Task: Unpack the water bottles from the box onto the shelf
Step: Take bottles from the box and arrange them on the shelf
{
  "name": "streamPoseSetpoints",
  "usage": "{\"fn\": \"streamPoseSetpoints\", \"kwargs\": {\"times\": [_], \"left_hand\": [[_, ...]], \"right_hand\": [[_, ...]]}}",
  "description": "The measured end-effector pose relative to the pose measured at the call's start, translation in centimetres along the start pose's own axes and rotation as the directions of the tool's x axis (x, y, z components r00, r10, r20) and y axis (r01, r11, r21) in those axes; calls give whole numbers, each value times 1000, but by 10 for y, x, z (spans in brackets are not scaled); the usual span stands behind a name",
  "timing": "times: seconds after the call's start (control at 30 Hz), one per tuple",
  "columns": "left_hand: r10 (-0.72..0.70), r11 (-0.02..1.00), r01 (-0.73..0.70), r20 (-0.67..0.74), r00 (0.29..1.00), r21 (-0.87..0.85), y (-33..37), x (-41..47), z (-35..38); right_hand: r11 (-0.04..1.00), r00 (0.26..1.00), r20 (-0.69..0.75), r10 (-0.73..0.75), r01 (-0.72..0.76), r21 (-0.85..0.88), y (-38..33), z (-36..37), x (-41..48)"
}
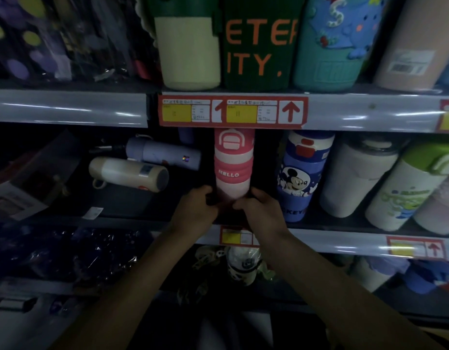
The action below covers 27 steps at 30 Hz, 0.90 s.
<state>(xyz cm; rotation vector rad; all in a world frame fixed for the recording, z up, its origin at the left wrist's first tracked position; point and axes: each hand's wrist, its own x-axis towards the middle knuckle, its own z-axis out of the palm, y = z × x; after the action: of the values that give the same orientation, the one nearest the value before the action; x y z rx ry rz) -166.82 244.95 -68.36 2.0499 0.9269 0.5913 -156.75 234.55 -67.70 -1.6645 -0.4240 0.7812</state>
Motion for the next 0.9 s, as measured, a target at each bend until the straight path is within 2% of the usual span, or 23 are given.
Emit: {"fn": "streamPoseSetpoints", "kwargs": {"times": [0.33,0.73,0.9], "left_hand": [[-43,996,39,-49,998,-84,-7,-3,12],[-24,997,18,-66,998,-78,-6,-3,13],[-43,999,41,-56,998,-33,-8,-1,14]], "right_hand": [[997,998,-18,-68,67,-29,-2,-2,-7],[997,997,-32,-68,69,39,-2,1,-11],[994,995,-7,-104,104,12,-1,-2,-15]]}}
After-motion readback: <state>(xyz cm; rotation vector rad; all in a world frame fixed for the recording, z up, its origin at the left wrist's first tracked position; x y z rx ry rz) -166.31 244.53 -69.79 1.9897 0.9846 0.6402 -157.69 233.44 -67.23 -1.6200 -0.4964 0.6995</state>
